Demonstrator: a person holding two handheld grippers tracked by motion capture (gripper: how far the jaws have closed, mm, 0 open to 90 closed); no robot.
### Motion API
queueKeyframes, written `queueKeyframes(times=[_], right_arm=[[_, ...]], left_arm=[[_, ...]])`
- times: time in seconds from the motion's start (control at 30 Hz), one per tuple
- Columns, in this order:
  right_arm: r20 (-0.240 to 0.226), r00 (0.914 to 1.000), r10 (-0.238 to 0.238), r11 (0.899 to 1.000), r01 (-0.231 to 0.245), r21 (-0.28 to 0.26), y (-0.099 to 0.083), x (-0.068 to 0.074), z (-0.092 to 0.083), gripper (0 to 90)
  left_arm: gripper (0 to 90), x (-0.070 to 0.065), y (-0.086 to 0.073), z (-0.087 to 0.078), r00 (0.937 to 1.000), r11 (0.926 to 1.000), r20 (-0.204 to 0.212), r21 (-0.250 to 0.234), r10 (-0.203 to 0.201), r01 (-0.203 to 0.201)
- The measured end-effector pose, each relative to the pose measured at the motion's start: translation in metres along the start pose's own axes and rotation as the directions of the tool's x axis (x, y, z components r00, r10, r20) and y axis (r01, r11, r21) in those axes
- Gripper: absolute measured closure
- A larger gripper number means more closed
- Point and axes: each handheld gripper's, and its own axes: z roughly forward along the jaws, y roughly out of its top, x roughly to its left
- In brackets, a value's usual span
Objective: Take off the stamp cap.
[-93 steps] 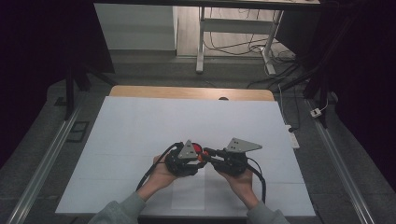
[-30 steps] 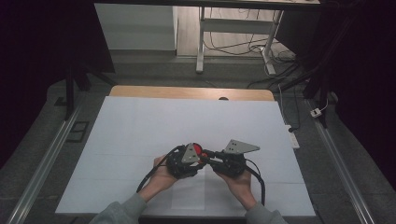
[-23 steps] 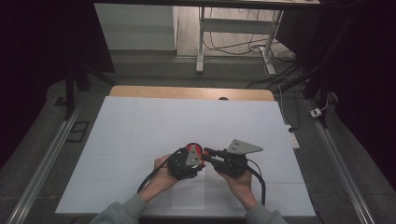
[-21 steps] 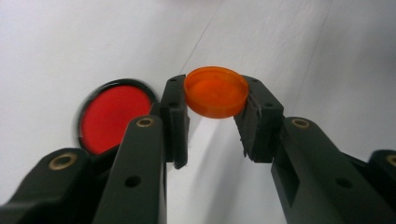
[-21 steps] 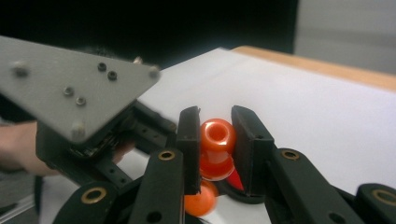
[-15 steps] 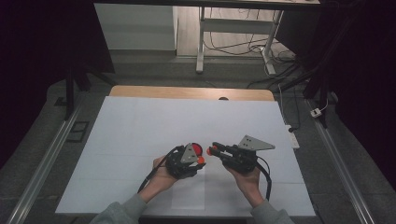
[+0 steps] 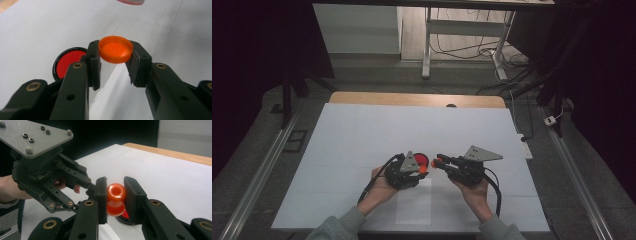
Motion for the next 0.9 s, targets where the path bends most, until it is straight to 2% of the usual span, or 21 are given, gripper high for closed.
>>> queueKeyframes(times=[0.23, 0.5, 0.9], right_arm=[[0.003, 1.0, -0.001, 1.0, 0.001, 0.0, 0.0, -0.001, 0.0, 72.6], [0.006, 1.0, 0.0, 1.0, 0.0, 0.003, -0.002, -0.001, 0.001, 72.6], [0.008, 1.0, -0.001, 1.0, 0.001, 0.007, -0.003, -0.001, 0.002, 72.6]], left_arm=[[65.2, 0.005, -0.006, -0.006, 0.9997, 0.9997, -0.007, -0.008, -0.022, 0.022], [65.2, 0.011, -0.013, -0.02, 0.9988, 0.9987, -0.021, -0.029, -0.044, 0.043], [65.1, 0.023, -0.023, -0.036, 0.9952, 0.9944, -0.034, -0.055, -0.092, 0.09]])
